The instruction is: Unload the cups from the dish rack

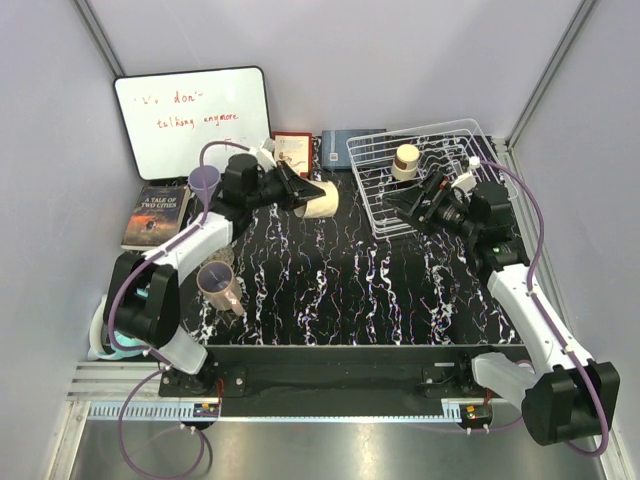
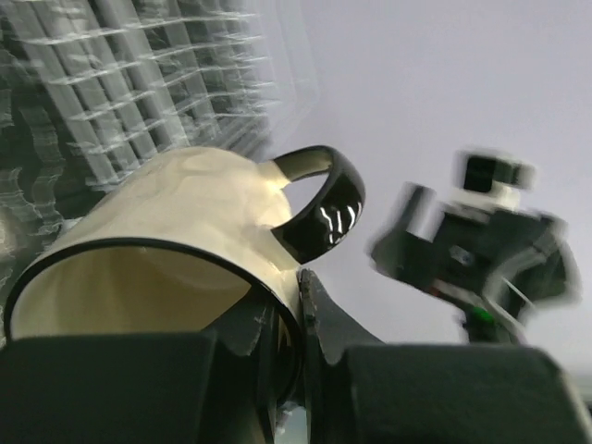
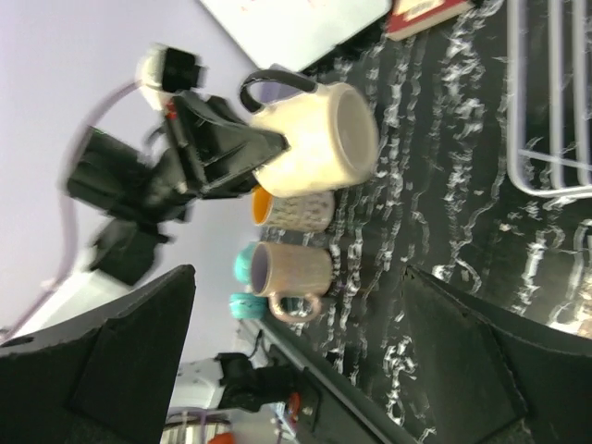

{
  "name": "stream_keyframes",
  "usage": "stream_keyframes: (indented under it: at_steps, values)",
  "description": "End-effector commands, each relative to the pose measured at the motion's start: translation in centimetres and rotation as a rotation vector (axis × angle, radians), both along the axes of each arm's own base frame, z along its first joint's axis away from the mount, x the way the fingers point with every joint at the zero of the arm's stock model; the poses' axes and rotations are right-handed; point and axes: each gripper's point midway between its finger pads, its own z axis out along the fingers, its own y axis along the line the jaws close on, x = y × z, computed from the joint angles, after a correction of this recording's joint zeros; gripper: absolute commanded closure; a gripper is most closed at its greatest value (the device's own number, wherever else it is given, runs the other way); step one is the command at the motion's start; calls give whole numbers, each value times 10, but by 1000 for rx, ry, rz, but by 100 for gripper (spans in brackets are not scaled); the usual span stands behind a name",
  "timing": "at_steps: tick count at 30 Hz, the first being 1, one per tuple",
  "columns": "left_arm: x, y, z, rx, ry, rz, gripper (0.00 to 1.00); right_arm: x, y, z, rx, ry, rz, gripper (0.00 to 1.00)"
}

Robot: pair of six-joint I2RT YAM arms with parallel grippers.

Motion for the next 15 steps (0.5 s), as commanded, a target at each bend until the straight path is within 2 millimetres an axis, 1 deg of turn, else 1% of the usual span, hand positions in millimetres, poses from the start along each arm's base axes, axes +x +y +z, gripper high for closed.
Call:
stream_keyframes:
  at_steps: [1,2,3,4,5,6,7,8,10,11,13,15]
  values:
    - [32,45,5,482,-75,234,100,11,-19,-15,-156,34,-93,0]
    - [28,56,-12,567,-5,243,100,12,-21,-19,-170,43,-101,0]
    - [30,65,-18,634,2,260,100,12,-23,-26,-190,63,-111,0]
    - [43,77,-18,711,3,328,100,14,-26,-29,-204,71,-129,0]
    - [37,90,-31,799,57,338,100,15,-27,-33,-212,81,-131,0]
    - [39,103,-35,873,66,368,100,15,-28,-35,-221,88,-134,0]
    - [43,116,-48,961,94,400,100,16,-29,-40,-232,103,-140,0]
    - [39,124,-51,1011,112,401,100,16,-30,-43,-239,109,-140,0]
    - [37,137,-63,1088,137,415,100,17,-31,-47,-255,121,-145,0]
    - [31,140,-76,1119,169,398,100,18,-32,-49,-259,125,-145,0]
    - [25,142,-87,1137,199,381,100,18,-33,-52,-275,127,-149,0]
    - [16,145,-105,1168,236,359,100,19,-34,-53,-285,126,-151,0]
